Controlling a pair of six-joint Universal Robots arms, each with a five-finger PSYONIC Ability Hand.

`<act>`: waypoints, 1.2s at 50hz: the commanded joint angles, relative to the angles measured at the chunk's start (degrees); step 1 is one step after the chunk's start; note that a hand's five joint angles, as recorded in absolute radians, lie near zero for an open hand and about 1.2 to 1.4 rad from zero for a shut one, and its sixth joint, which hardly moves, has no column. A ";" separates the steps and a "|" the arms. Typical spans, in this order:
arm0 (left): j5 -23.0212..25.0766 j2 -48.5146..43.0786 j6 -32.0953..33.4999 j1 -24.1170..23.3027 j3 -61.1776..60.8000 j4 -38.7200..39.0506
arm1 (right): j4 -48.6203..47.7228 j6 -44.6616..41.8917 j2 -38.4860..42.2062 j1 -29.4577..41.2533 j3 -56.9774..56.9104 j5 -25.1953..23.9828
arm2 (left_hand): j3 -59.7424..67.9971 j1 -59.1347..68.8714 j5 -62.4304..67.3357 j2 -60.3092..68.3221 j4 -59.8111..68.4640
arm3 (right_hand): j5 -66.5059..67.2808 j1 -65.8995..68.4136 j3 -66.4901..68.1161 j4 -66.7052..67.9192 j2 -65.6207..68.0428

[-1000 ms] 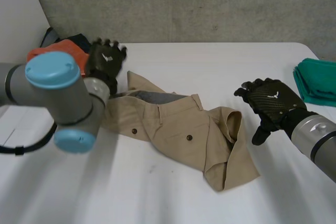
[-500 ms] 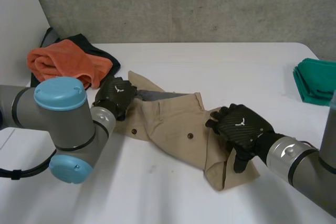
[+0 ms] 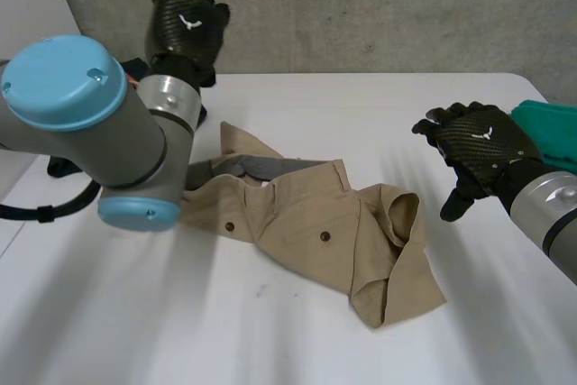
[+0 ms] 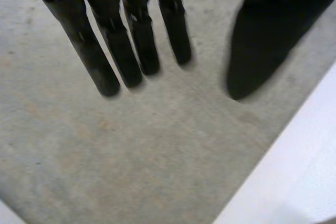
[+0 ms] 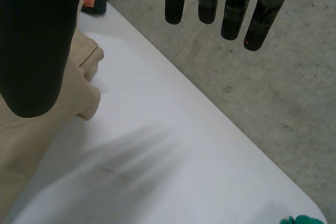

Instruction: Fold the laundry.

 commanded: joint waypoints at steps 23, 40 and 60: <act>9.74 -0.80 -2.93 9.88 -19.40 -12.70 | -0.09 0.33 0.69 -0.19 1.00 -0.56 | -0.38 2.03 0.37 0.64 -0.58 | -3.94 -1.68 -2.36 -3.48 -2.74; 0.95 0.33 -2.41 4.70 2.83 9.36 | 0.00 0.68 0.61 -0.27 0.39 -0.12 | 25.76 28.17 26.51 26.78 25.56 | -3.94 -1.68 -2.36 -3.48 -2.74; 3.32 -7.04 -6.09 -26.15 -1.99 9.20 | -0.35 1.03 0.60 -6.16 -1.10 0.14 | 25.76 28.17 26.51 26.78 25.56 | -3.94 -1.68 -2.36 -3.48 -2.74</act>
